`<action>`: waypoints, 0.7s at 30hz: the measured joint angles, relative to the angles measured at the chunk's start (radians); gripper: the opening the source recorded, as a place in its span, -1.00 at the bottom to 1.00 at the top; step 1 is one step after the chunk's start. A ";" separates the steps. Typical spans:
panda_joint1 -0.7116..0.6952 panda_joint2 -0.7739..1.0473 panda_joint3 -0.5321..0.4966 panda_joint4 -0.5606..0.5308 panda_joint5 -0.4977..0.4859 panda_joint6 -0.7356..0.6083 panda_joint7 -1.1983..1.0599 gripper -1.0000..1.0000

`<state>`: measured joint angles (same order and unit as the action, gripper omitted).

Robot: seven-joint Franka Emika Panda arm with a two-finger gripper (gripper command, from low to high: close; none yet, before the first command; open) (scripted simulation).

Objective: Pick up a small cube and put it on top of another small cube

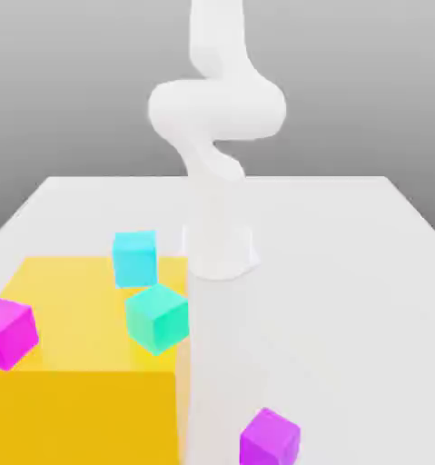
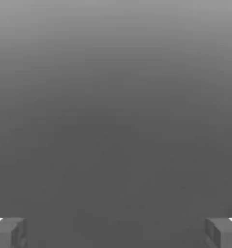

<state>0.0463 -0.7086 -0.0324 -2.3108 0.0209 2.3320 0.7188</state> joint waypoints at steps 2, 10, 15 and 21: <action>0.038 0.077 -0.027 -0.009 0.018 0.027 -0.069 0.00; 0.156 0.371 -0.101 -0.043 0.099 0.128 -0.338 0.00; 0.199 0.553 -0.115 -0.064 0.143 0.191 -0.502 0.00; 0.227 0.765 -0.104 -0.091 0.149 0.271 -0.664 0.00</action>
<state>0.2730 0.0562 -0.1360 -2.4018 0.1701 2.6029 0.0552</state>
